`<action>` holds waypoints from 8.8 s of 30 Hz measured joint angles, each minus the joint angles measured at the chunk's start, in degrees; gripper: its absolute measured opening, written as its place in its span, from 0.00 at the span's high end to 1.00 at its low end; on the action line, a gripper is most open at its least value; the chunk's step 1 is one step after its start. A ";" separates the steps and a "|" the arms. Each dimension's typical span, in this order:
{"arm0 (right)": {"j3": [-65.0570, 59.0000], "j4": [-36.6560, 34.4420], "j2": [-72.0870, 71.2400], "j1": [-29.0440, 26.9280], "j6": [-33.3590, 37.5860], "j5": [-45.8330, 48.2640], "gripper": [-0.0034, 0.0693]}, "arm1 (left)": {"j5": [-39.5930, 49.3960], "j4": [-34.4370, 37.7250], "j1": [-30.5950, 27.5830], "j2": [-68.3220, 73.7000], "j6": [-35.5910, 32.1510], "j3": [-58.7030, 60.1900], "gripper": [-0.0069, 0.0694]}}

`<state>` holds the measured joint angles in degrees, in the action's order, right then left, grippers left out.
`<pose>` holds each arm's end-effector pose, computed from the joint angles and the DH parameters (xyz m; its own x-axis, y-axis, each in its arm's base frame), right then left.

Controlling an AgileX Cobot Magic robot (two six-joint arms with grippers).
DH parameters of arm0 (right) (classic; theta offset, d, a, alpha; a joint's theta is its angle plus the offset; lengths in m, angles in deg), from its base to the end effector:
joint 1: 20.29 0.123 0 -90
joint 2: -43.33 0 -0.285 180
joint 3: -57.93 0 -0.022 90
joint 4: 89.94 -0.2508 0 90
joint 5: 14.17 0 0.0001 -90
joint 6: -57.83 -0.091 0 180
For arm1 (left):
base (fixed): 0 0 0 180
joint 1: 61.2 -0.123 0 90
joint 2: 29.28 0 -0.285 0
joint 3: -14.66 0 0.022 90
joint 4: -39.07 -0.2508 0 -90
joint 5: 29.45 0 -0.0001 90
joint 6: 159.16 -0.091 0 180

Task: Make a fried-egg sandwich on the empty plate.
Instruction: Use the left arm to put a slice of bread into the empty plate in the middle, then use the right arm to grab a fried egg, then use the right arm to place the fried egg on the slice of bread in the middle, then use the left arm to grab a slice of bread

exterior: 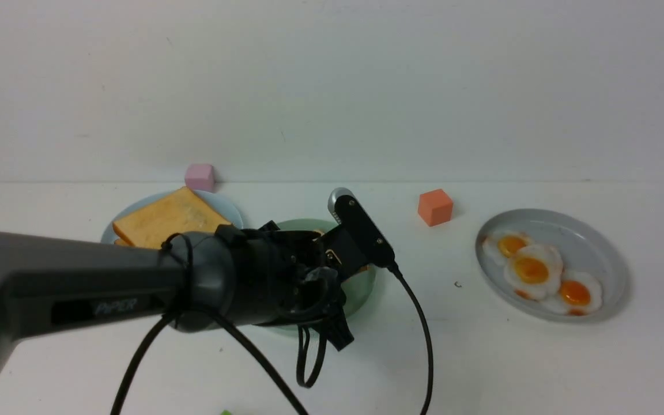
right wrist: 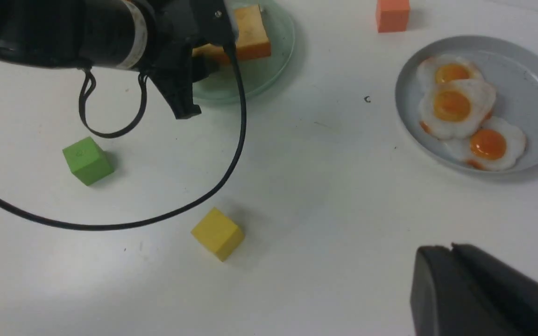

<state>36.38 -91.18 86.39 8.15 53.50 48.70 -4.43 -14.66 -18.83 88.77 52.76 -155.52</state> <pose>0.0704 0.0401 0.3896 -0.5748 -0.2143 -0.7897 -0.4421 0.8934 0.0794 0.3139 -0.2443 0.1693 -0.4020 0.7826 -0.4753 0.6501 0.6095 0.4537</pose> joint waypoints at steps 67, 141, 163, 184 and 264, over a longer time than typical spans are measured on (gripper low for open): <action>23.81 -26.37 74.41 -32.30 18.59 -14.69 0.58 | 11.63 49.77 12.77 -54.07 -15.04 13.25 0.93; 29.69 -35.07 74.02 -35.88 26.37 -16.62 0.84 | 11.25 82.45 -12.75 -45.64 -50.81 11.89 0.93; 30.27 -64.02 77.37 -7.28 35.94 -22.34 0.84 | 9.92 77.69 -12.75 -71.71 -50.81 19.42 0.93; 35.38 -75.66 91.50 -6.13 36.91 -27.35 0.82 | 6.85 76.77 -12.75 -75.46 -50.81 24.63 0.93; -1.88 -16.54 5.77 2.37 23.90 -20.18 0.94 | 11.01 48.36 -24.03 -24.75 -27.29 7.53 0.91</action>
<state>34.50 -107.72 92.16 10.52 77.40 28.52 6.57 33.71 -42.87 64.02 25.48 -148.00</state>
